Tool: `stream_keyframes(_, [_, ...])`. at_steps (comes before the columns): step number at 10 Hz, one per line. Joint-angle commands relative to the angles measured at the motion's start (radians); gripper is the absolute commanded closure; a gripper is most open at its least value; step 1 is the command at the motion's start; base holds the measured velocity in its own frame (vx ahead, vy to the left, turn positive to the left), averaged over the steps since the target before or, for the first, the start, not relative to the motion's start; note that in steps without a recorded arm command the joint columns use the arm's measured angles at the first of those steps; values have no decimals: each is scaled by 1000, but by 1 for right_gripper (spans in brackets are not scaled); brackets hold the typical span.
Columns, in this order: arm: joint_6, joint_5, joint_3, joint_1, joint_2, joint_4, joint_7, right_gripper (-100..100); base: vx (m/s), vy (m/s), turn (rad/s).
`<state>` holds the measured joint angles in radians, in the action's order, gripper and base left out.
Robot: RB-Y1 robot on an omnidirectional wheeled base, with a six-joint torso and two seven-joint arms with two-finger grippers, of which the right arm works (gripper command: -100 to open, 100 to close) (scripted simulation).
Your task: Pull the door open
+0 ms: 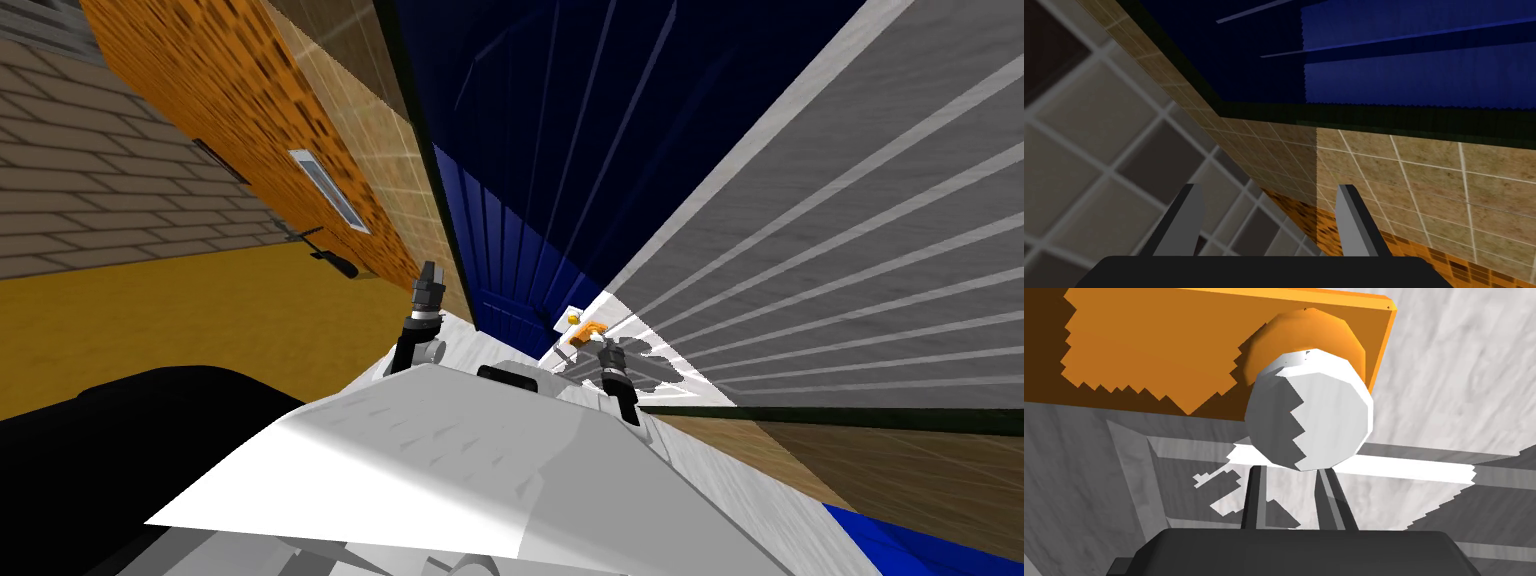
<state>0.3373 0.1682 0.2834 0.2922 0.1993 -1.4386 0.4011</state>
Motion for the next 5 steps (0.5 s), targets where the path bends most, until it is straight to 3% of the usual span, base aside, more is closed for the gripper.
stream_keyframes(1, [-6, -3, 17, 13, 13, 20, 5, 100, -193, -52, -98])
stream_keyframes(2, [1, 1, -6, 19, 8, -6, 11, -100, -177, -7, 62])
stream_keyframes(5, [22, 8, -47, 34, 10, -33, 31, -100, -210, 30, 88])
